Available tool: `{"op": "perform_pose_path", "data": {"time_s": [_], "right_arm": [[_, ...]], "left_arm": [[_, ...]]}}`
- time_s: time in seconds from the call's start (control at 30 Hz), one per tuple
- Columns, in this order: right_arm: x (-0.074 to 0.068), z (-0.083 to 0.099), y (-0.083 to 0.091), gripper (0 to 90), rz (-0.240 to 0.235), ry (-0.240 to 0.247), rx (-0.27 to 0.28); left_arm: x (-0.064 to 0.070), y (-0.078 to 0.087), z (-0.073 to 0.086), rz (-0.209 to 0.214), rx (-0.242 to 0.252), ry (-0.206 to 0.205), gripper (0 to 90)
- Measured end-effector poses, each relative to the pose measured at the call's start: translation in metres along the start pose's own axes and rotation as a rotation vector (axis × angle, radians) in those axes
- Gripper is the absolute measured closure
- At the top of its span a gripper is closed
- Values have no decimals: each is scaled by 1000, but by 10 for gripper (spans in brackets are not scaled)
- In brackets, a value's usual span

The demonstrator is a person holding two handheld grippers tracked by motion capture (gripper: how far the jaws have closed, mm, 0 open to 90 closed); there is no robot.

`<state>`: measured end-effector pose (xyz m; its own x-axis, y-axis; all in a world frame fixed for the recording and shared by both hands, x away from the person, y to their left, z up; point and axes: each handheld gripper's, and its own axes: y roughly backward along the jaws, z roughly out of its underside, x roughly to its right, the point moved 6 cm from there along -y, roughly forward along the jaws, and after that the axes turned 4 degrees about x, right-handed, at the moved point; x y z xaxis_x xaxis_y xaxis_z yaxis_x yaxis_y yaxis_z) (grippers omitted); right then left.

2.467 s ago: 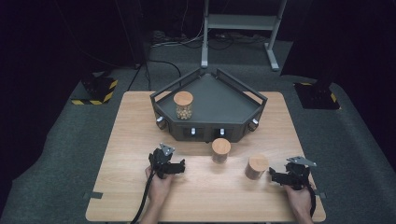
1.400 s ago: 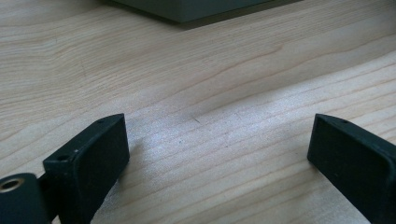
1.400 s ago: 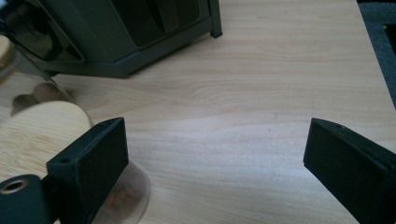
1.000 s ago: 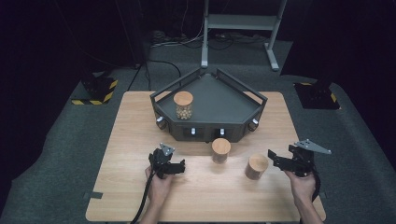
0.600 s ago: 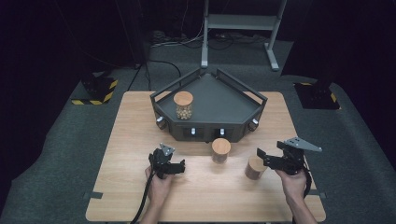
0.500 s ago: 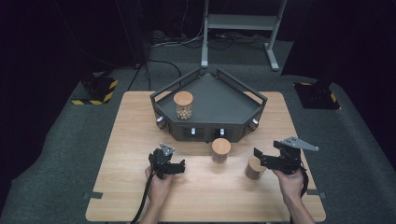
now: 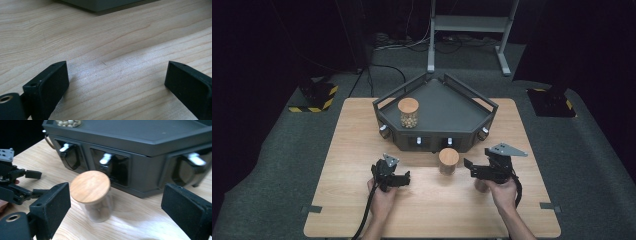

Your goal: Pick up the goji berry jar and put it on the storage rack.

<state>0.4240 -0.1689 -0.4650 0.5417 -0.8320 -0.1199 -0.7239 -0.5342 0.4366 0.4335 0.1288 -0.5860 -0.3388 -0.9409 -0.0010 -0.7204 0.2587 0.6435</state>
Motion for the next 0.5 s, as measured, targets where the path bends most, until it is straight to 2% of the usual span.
{"op": "perform_pose_path", "data": {"time_s": [0.5], "right_arm": [[-35, 0, -40, 102, 2, 37, -58]], "left_arm": [[0, 0, 0, 3, 0, 0, 54]]}}
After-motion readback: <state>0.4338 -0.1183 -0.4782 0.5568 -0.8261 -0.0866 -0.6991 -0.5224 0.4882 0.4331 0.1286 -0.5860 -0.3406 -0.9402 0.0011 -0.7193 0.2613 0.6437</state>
